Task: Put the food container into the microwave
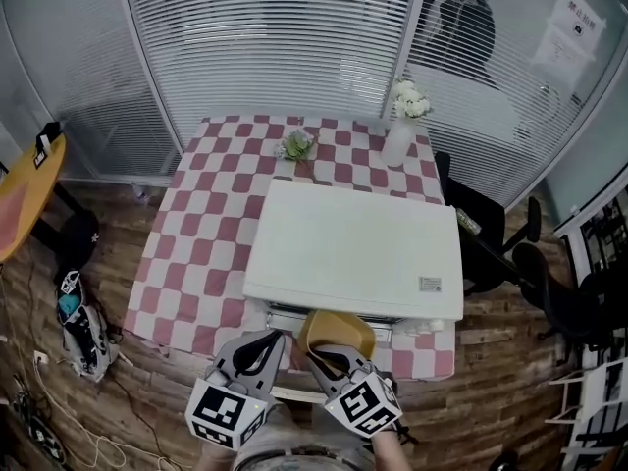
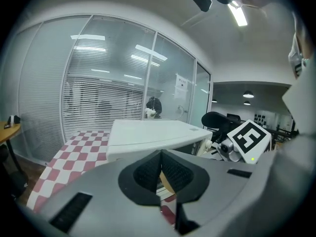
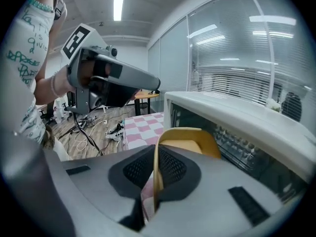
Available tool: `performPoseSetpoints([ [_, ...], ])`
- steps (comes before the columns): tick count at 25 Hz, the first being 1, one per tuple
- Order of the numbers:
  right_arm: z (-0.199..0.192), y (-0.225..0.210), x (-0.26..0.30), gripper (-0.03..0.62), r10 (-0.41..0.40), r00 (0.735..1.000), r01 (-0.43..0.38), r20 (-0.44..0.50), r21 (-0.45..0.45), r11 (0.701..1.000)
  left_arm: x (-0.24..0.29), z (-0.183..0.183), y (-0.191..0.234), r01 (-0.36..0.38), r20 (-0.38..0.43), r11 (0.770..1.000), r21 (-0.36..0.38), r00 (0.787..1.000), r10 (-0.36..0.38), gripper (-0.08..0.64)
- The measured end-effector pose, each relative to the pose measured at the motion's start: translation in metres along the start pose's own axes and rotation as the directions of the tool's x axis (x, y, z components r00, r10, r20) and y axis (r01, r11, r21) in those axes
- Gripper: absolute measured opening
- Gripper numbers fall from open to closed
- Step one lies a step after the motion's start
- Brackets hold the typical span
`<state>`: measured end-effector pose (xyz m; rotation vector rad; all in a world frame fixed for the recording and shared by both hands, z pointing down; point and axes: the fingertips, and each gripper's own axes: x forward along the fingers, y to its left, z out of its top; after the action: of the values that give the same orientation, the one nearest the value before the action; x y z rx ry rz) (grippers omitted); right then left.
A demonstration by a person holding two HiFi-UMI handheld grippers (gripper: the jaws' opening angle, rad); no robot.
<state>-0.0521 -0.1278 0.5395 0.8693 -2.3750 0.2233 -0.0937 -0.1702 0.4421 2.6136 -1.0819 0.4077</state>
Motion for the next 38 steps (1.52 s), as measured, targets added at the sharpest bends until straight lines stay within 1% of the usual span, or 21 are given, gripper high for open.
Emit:
performPoseSetpoints([
  [7, -0.005, -0.015, 0.016, 0.009, -0.002, 0.999, -0.001, -0.048, -0.076, 0.997, 0.002, -0.002, 0.005, -0.019, -0.001, 1.000, -0.019, 1.000, 0.019, 0.014],
  [11, -0.008, -0.022, 0.027, 0.009, -0.004, 0.997, -0.007, -0.077, -0.135, 0.991, 0.003, -0.006, 0.003, -0.020, -0.006, 0.999, -0.030, 1.000, 0.020, 0.014],
  [18, -0.015, -0.036, 0.046, 0.009, -0.017, 0.995, -0.004, -0.102, -0.200, 0.980, 0.004, -0.009, 0.002, -0.029, 0.000, 0.998, -0.050, 1.000, 0.029, 0.014],
  [23, -0.017, -0.051, 0.056, 0.009, -0.053, 0.994, 0.031, -0.097, -0.217, 0.976, 0.003, -0.011, 0.004, -0.035, -0.013, 0.997, -0.069, 0.999, 0.034, 0.014],
  [27, -0.019, -0.063, 0.063, 0.009, -0.093, 0.992, 0.071, -0.081, -0.234, 0.970, 0.002, -0.017, 0.008, -0.056, -0.020, 0.995, -0.079, 0.998, 0.055, 0.014],
  [31, -0.022, -0.073, 0.071, 0.009, -0.141, 0.987, 0.112, -0.083, -0.292, 0.950, 0.000, -0.021, 0.010, -0.073, -0.018, 0.993, -0.089, 0.997, 0.072, 0.014],
  [35, -0.025, -0.078, 0.082, 0.009, -0.162, 0.982, 0.116, -0.098, -0.368, 0.923, -0.003, -0.024, 0.012, -0.086, -0.032, 0.991, -0.100, 0.996, 0.083, 0.014],
  [38, -0.027, -0.082, 0.089, 0.009, -0.173, 0.979, 0.117, -0.106, -0.402, 0.908, -0.006, -0.027, 0.014, -0.097, -0.041, 0.990, -0.103, 0.995, 0.093, 0.014],
])
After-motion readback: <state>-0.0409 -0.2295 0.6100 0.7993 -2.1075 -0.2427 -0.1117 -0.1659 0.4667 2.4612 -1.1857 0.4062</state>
